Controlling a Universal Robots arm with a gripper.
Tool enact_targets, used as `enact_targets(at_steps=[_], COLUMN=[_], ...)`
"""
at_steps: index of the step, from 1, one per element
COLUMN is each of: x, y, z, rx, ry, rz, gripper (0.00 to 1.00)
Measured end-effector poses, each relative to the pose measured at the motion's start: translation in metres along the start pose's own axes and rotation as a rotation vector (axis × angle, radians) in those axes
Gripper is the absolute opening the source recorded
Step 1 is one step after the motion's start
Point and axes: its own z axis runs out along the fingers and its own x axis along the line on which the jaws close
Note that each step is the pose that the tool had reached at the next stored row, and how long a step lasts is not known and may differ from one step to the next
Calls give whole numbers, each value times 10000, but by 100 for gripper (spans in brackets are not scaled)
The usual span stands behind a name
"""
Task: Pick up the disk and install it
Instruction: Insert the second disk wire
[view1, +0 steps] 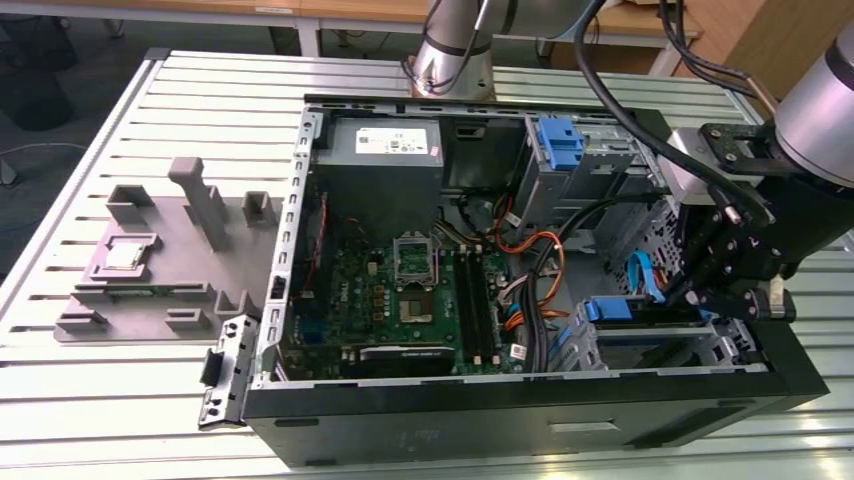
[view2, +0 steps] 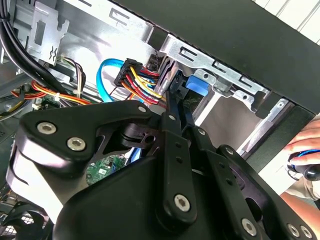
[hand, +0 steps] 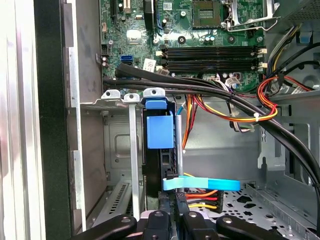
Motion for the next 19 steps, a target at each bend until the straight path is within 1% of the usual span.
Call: enact_targets(at_steps=[2, 3, 5, 6, 9, 11, 15, 19], x=[0, -1, 0, 0, 0, -1, -2, -5], y=[0, 0, 0, 0, 0, 0, -7, -12], z=[0, 6, 5, 3, -1, -16, -97, -204], rx=[0, -1, 0, 0, 0, 0, 0, 0], ry=[-2, -16, -10, -4, -1, -1, -1, 0], rz=[0, 1, 1, 0, 0, 0, 1, 0], gripper=[16, 18, 18, 24, 24, 24, 24, 24])
